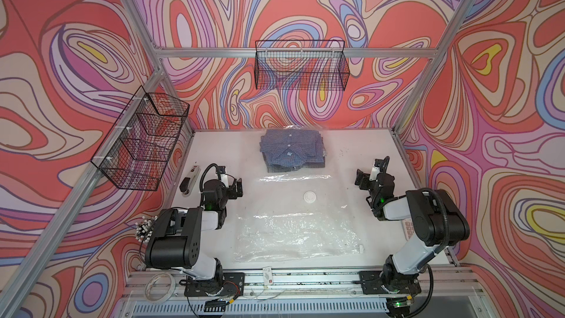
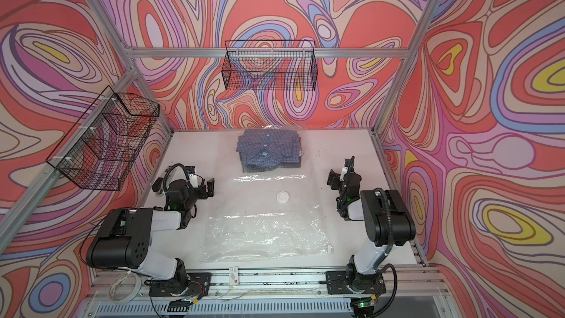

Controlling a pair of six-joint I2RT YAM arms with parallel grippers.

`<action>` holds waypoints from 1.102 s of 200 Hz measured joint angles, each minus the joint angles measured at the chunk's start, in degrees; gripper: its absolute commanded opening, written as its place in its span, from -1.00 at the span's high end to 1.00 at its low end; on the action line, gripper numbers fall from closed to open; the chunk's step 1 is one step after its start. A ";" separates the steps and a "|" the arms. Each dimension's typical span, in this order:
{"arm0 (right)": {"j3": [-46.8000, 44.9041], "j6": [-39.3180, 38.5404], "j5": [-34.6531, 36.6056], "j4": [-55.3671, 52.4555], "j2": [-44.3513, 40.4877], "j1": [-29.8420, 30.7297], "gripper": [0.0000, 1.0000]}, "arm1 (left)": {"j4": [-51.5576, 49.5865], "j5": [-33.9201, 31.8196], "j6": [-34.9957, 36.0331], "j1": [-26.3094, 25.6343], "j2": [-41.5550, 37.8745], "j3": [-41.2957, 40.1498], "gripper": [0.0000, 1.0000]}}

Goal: Take the shirt out of the vacuum bag
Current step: Open the vacuum bag at the center of the board.

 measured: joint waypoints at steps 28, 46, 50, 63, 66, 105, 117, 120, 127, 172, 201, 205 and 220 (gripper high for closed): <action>0.15 -0.35 0.42 -0.28 -0.07 0.02 -0.42 | -0.85 -1.03 0.00 -0.09 -0.13 0.28 -0.33; 5.44 -0.20 1.29 -11.15 -1.44 0.07 -0.35 | -10.08 -5.11 -0.33 -0.70 -2.82 4.26 -0.29; 8.11 -0.09 1.68 -14.82 -1.86 0.07 -0.34 | -12.26 -6.54 -0.57 -0.98 -3.98 5.55 -0.29; 16.46 0.61 2.10 -23.74 -2.95 0.07 -0.32 | -19.04 -10.64 -1.40 -1.75 -8.50 10.54 -0.31; 18.58 0.90 1.97 -25.97 -3.19 0.07 -0.30 | -20.65 -11.43 -1.68 -1.86 -9.68 11.80 -0.31; 38.49 7.56 -8.70 -43.74 -3.72 1.44 -0.19 | -41.03 -13.90 -10.36 -2.51 -21.24 27.06 -0.40; 38.95 9.22 -11.21 -46.42 -3.08 3.30 -0.20 | -46.47 -12.76 -13.00 -2.67 -22.86 28.74 -0.44; 38.95 9.55 -11.72 -47.08 -2.80 3.78 -0.19 | -47.69 -12.35 -13.60 -2.71 -23.17 28.83 -0.45; 38.95 10.38 -13.11 -48.43 -1.64 4.92 -0.19 | -50.88 -10.99 -14.99 -2.75 -23.65 28.70 -0.47; 39.10 13.92 -20.11 -53.57 10.91 9.49 -0.23 | -60.08 1.01 -21.81 -2.82 -14.36 24.94 -0.53; 39.93 16.35 -21.77 -52.83 14.82 9.31 -0.24 | -60.70 6.03 -24.11 -2.82 -5.68 25.59 -0.59; 40.19 16.65 -21.94 -52.59 15.19 9.29 -0.23 | -60.85 6.56 -24.26 -2.80 -4.59 26.08 -0.59; 41.35 17.62 -22.56 -51.54 16.57 9.22 -0.18 | -60.76 8.57 -24.81 -2.64 -1.46 28.48 -0.59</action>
